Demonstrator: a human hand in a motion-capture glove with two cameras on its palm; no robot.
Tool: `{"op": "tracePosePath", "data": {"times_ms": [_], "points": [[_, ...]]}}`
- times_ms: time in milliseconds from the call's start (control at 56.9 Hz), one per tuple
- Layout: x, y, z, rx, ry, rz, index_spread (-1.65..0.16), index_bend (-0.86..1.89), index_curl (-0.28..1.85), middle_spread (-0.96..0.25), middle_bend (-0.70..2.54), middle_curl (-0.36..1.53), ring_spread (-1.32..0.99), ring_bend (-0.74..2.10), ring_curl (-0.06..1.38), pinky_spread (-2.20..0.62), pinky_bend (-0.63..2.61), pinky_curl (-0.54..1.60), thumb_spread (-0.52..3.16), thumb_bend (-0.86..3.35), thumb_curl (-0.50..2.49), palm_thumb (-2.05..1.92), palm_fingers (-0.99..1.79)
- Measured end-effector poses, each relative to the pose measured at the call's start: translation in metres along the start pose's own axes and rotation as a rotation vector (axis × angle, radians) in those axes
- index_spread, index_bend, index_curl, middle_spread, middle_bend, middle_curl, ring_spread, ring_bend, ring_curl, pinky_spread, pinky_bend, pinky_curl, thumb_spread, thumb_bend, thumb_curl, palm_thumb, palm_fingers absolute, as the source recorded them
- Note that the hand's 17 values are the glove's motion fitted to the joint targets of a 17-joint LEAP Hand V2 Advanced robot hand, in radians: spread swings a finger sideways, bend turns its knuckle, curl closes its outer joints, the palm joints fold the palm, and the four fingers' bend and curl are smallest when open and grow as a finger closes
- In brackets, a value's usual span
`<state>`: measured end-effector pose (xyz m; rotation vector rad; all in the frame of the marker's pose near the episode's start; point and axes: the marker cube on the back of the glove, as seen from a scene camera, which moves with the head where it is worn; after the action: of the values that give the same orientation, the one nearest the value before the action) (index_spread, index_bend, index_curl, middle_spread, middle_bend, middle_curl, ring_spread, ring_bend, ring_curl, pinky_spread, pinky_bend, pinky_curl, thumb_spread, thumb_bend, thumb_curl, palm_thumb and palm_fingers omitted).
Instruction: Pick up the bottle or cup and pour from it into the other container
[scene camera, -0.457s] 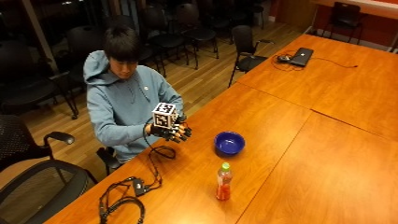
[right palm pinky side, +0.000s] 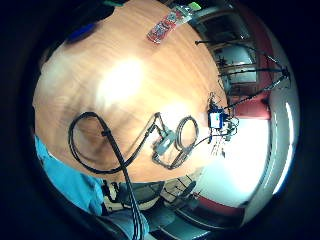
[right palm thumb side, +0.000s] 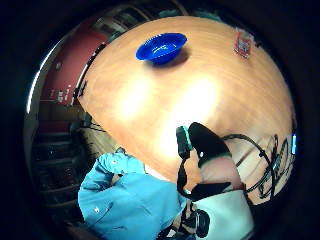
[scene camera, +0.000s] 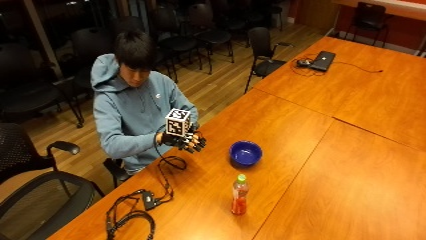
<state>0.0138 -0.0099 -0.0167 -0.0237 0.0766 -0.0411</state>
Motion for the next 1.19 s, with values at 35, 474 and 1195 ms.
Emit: {"op": "tracePosePath", "data": {"times_ms": [35, 474, 1195], "points": [[-0.006, -0.001, 0.003, 0.000, -0.050, 0.033, -0.36, 0.17, 0.22, -0.02, 0.18, 0.18, 0.09, 0.36, 0.20, 0.21, 0.57, 0.21, 1.02, 0.10, 0.28, 0.58, 0.25], [0.021, -0.008, 0.001, -0.005, -0.011, 0.007, -0.37, 0.15, 0.26, -0.01, 0.19, 0.25, 0.10, 0.37, 0.24, 0.20, 0.60, 0.25, 1.07, -0.02, 0.35, 0.64, 0.22], [0.128, 0.005, -0.006, 0.007, -0.003, 0.112, -0.36, 0.15, 0.26, 0.01, 0.18, 0.29, 0.10, 0.38, 0.28, 0.20, 0.62, 0.27, 1.08, -0.02, 0.38, 0.63, 0.21]]}}
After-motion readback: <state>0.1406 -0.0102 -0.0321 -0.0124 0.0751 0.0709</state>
